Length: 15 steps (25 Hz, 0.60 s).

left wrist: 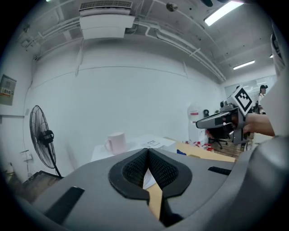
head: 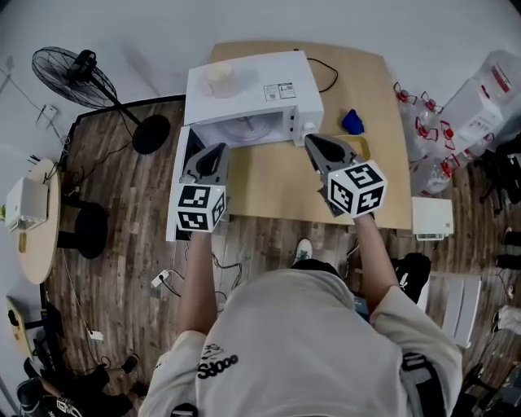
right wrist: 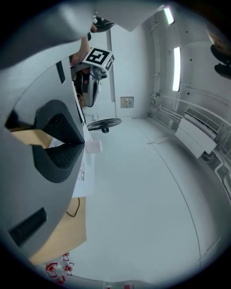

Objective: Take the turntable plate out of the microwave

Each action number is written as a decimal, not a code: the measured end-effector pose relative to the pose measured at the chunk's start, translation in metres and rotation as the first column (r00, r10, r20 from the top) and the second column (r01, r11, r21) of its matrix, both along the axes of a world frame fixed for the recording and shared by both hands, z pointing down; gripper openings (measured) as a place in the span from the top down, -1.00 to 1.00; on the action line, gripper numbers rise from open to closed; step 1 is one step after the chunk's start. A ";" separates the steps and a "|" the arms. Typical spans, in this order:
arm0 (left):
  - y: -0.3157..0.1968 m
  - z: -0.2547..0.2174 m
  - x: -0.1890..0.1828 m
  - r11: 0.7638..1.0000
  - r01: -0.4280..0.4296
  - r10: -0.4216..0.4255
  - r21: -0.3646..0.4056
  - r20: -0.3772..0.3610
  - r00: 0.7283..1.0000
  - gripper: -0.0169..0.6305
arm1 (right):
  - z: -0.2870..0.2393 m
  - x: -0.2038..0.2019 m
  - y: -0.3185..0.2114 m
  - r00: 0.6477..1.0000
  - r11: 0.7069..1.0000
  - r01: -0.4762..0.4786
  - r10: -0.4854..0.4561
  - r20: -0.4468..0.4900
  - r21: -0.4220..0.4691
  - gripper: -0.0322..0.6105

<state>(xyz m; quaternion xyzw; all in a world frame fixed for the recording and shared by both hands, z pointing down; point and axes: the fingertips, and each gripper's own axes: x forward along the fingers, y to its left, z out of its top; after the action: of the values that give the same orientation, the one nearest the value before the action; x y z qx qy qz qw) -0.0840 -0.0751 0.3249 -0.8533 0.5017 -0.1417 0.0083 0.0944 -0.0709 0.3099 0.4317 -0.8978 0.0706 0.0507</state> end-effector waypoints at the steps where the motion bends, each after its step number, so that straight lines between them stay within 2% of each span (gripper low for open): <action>1: -0.010 0.001 0.002 1.000 0.022 -0.022 -0.006 0.001 1.000 0.90 | 0.002 0.003 -0.012 1.000 1.000 0.014 -0.014 -0.008 -0.002 0.88; 9: -0.066 0.025 0.006 0.982 0.175 -0.174 -0.070 0.024 0.985 0.90 | 0.032 0.028 -0.076 0.995 0.990 0.101 -0.099 0.022 -0.103 0.88; 15: -0.085 0.042 0.008 0.965 0.238 -0.235 -0.111 0.042 0.971 0.90 | 0.043 0.028 -0.104 0.985 0.979 0.169 -0.164 0.049 -0.110 0.88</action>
<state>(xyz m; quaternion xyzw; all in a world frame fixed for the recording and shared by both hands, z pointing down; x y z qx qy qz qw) -0.0759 -0.1604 0.3671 -0.7844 0.5906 -0.1825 -0.0507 0.1224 -0.1753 0.3532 0.3500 -0.9261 0.1257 0.0632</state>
